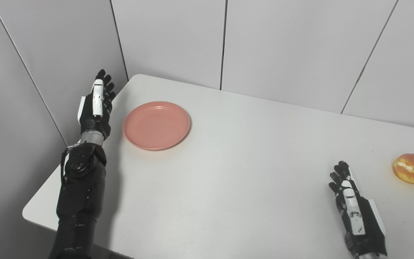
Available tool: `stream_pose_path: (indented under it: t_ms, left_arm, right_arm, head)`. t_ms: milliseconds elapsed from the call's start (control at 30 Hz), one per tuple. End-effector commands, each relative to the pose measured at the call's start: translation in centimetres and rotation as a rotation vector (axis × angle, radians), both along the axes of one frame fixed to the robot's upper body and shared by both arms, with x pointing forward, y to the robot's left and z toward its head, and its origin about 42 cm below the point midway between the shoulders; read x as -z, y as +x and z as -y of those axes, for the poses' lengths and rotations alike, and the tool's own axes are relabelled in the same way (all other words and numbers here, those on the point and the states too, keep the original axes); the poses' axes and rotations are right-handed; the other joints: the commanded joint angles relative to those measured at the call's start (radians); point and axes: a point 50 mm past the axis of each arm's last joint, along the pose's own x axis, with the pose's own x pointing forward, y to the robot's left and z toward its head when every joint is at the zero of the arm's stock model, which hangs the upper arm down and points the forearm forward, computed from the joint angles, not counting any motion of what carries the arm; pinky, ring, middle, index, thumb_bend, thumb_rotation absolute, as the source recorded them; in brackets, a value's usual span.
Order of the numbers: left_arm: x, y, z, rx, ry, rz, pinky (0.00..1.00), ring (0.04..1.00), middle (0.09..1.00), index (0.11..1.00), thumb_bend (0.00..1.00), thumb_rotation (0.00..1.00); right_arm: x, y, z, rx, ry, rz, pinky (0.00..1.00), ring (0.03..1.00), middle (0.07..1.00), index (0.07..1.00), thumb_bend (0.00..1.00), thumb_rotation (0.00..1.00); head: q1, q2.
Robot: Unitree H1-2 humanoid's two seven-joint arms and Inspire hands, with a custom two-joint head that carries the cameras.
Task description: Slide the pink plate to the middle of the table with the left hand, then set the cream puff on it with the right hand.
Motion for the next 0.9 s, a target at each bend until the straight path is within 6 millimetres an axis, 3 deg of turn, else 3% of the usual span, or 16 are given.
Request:
stream_pose_path:
  t_ms: [0, 500, 733, 867]
  left_arm:
    - [-2.5, 0.8, -0.7, -0.011, 0.027, 0.086, 1.00, 0.985, 0.984, 0.963, 0.41, 1.00]
    - [0.8, 1.6, -2.1, -0.025, -0.030, 0.009, 1.00, 0.992, 0.986, 0.970, 0.39, 1.00]
    - [2.1, 2.0, -1.9, -0.012, -0.065, -0.028, 1.00, 0.976, 0.959, 0.939, 0.38, 1.00]
    - [2.6, 2.3, -1.7, 0.019, -0.087, -0.037, 1.00, 0.995, 0.988, 0.959, 0.38, 1.00]
  right_arm:
    - [1.3, -0.5, 0.4, 0.014, 0.003, -0.046, 1.00, 0.996, 1.000, 1.000, 0.17, 1.00]
    - [1.4, -0.5, 0.5, 0.016, -0.002, -0.044, 1.00, 0.994, 1.000, 1.000, 0.17, 1.00]
    - [1.3, -0.6, 0.5, 0.013, -0.001, -0.043, 1.00, 0.993, 1.000, 1.000, 0.17, 1.00]
    - [1.3, -0.6, 0.5, 0.014, -0.005, -0.042, 1.00, 0.994, 1.000, 1.000, 0.18, 1.00]
  head:
    - [0.000, 0.001]
    - [0.000, 0.003]
    - [-0.003, 0.007]
    - [-0.006, 0.009]
